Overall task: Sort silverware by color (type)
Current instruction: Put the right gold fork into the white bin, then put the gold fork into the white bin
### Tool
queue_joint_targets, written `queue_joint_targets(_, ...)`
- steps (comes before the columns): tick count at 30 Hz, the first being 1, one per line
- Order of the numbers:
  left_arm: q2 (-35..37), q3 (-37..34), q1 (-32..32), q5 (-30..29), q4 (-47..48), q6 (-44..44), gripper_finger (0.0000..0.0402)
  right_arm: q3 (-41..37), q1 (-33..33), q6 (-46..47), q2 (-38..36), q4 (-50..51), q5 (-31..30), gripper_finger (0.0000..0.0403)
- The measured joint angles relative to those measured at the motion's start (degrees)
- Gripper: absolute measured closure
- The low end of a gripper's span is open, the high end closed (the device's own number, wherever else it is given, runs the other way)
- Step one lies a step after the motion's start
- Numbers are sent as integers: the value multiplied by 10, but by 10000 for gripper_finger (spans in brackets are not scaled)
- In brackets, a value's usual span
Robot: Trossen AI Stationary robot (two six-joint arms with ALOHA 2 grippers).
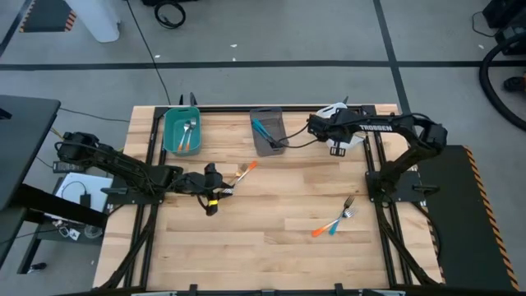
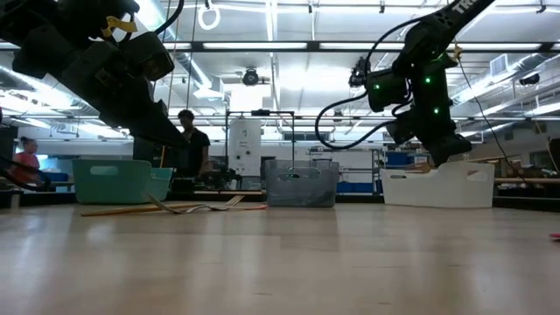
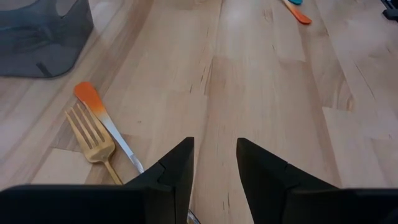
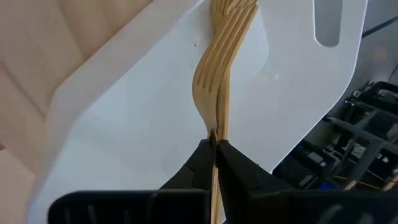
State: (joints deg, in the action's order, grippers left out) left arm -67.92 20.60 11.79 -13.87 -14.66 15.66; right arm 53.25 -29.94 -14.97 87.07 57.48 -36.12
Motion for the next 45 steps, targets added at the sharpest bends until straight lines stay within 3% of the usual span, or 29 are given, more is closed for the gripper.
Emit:
queue_joint_targets(21,0,0,-1,0,-1,0,272,0,-100,-26,0,-93,89,382)
queue_joint_targets(36,0,0,-1,0,0,1,272,0,-103,-25,0,-128,88,293)
queue_joint_targets(45,0,0,-1,0,0,1,272,0,-80,-15,-37,-127,99,285)
